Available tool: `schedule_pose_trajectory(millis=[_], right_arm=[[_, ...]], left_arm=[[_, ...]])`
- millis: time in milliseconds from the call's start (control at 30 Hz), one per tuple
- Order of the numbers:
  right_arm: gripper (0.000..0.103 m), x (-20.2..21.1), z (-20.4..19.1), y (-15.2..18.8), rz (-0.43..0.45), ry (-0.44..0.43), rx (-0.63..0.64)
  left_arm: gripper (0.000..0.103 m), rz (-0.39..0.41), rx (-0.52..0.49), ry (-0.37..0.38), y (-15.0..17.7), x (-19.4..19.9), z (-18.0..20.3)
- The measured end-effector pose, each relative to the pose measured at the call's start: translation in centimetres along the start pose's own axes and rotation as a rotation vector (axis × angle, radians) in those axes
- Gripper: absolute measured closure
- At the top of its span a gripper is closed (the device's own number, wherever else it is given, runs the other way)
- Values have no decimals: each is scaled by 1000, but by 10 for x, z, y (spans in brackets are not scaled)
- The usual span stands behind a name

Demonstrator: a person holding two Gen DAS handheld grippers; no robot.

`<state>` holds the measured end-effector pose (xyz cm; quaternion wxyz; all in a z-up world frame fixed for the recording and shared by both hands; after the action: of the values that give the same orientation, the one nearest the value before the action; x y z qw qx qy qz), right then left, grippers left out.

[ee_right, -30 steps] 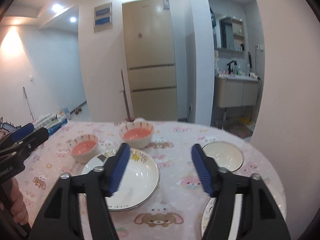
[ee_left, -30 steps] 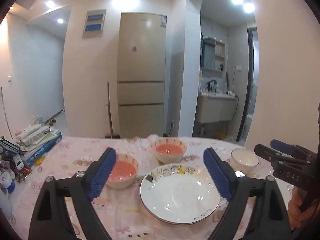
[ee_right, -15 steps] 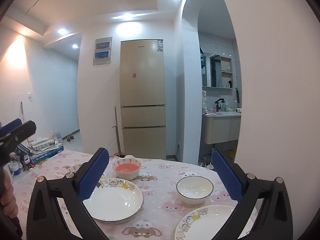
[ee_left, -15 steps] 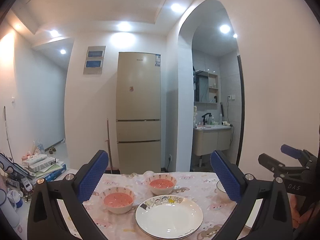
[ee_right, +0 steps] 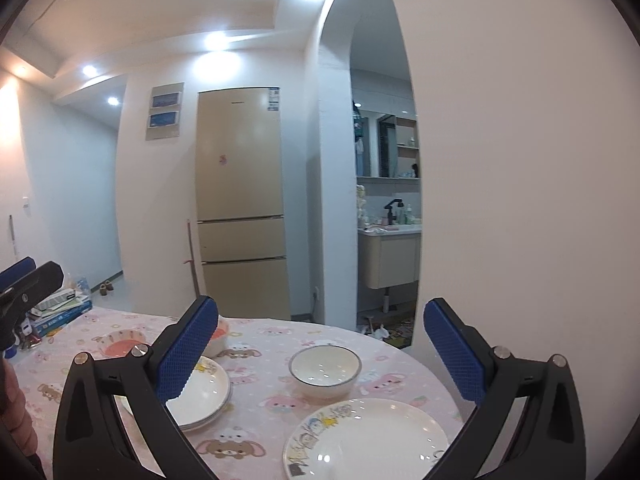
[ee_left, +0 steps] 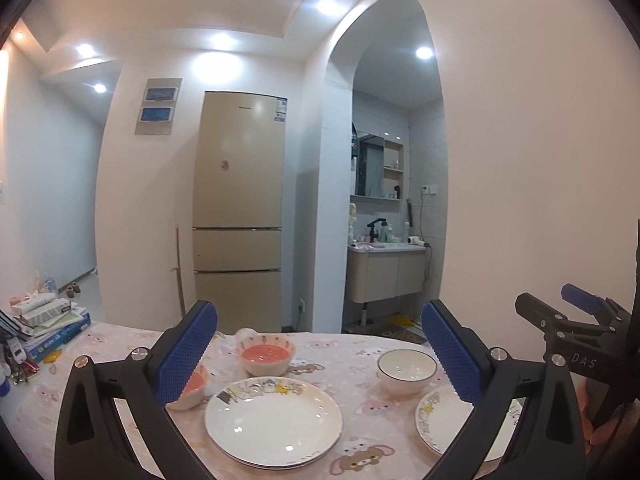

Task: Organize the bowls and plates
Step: 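Move the left gripper to the other cartoon-rim plate and grip its rim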

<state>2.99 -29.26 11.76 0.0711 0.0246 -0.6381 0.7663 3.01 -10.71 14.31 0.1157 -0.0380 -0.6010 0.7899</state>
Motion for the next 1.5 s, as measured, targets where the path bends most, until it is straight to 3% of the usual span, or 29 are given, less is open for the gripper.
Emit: schedule_pose_trajectory(millis=[500,767,900,1100,1233,1367,1500], right_arm=[[0,-1,83,62,-160,126,-123],[0,-12,106,103,-263,166,-158],[0,-29,114,124,-351,170,-168],[1,-52,123,152,-479,139,-189],[8,-61,128,161,-513,102,-212],[21,-72,127,174,-559,50,-263],[27,-84,122,183,-602,14,-292]], left_arm=[[0,-149,-64,71,73,-47,69],[0,-319,-105,101,120,-85,94],[0,-451,-128,106,149,-113,104],[0,-607,-69,81,174,-156,96],[1,-668,-76,70,189,-175,92],[9,-739,-42,72,201,-188,88],[12,-750,-17,74,203,-194,84]])
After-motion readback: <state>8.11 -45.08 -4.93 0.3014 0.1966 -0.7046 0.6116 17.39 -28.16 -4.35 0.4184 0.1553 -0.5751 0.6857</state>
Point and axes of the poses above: each gripper's, at about its wrist camera, not at the fingertips, and x roughly against the way its jaws point, z to its right, y to its underside, the point moved 3 cm from there along -x, roughly the way its jaws point, and after that the axes turned 13 degrees about x, right-handed, at the moved point
